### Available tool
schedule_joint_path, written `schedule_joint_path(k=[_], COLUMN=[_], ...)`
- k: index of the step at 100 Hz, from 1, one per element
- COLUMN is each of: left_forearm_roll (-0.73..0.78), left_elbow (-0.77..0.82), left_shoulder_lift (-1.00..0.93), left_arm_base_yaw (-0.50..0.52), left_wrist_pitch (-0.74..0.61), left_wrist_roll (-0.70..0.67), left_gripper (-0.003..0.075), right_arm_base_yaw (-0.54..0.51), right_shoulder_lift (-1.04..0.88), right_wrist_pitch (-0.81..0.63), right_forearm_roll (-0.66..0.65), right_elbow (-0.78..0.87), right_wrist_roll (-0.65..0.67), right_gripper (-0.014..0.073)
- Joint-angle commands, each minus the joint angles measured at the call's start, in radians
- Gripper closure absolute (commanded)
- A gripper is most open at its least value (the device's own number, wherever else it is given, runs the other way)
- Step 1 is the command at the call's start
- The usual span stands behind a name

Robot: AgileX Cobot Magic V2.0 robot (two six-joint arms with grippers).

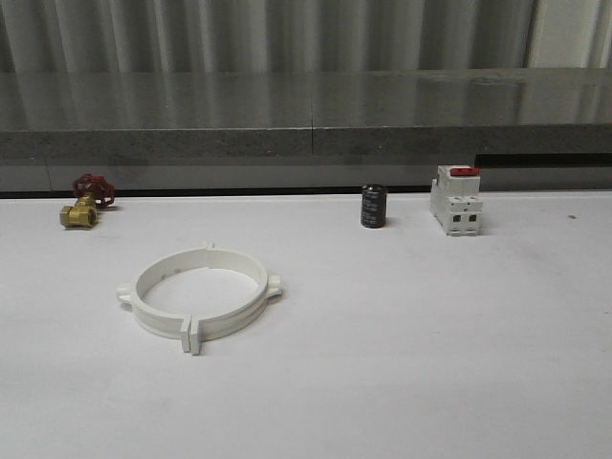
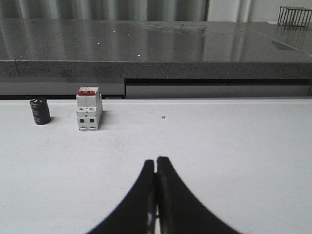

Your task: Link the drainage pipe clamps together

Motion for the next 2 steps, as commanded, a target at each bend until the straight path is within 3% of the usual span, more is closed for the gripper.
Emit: schedule_joint_path(k=[1, 2], left_forearm_roll=[-0.010, -0.010], left_elbow=[0.044, 0.044], left_shoulder_lift=[-0.025, -0.025], left_arm_base_yaw=[-0.005, -0.005], left_wrist_pitch=[-0.067, -0.067], left_wrist_roll=[0.000, 0.000], left_gripper=[0.0741, 0.0741], right_arm_base_yaw=[-0.004, -0.004], right_shoulder_lift=[-0.015, -0.015], right_wrist_pitch=[-0.075, -0.075], right_forearm_roll=[-0.010, -0.010], right_elbow=[-0.017, -0.017], right_wrist_roll=[-0.008, -0.008], right_gripper=[0.0660, 0.0660])
